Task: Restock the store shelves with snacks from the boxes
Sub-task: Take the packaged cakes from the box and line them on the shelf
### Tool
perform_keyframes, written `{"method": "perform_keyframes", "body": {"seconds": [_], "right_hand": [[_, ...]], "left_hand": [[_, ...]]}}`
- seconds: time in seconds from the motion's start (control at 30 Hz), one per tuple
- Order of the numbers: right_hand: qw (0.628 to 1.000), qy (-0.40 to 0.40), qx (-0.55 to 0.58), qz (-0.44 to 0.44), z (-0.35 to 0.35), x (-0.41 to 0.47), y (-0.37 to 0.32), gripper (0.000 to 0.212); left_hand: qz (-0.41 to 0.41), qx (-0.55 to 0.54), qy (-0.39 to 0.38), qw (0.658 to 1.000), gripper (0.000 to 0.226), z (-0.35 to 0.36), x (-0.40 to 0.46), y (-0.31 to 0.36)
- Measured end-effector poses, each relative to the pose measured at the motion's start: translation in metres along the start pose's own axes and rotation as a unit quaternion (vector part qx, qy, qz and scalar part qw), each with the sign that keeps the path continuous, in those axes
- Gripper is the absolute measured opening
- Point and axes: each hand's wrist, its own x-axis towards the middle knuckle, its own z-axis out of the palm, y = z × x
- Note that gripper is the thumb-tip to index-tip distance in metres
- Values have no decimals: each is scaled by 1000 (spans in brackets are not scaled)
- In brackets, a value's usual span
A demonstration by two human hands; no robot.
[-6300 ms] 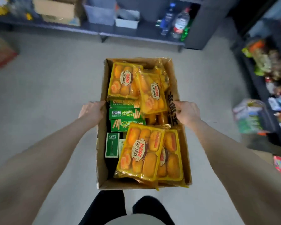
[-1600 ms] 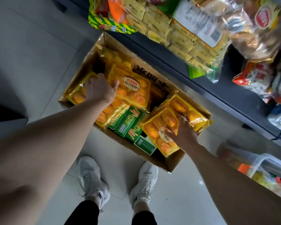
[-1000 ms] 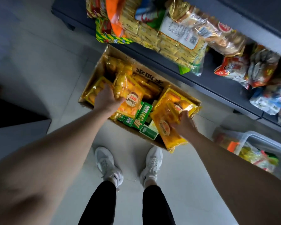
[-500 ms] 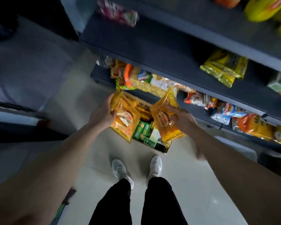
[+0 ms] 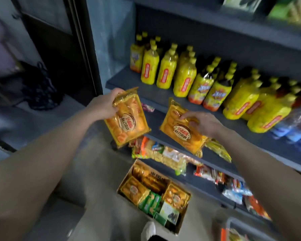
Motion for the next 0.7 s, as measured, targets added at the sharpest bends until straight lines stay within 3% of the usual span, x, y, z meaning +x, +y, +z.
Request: {"method": "perform_keyframes", "body": {"seconds": [0.17,0.43,0.7], "right_hand": [[998,18,-20,-48,-97,24,-16,41],[984,116,-18,-135,-262,44,-53,37],[949,280,67,-131,-366,99,-80,30]], "left_hand": [[26,-115,37,992,60,-75,20,0],[75,-287,146,944,50,-178,49,23],[89,-391,235,885,47,-241,127,31]]}}
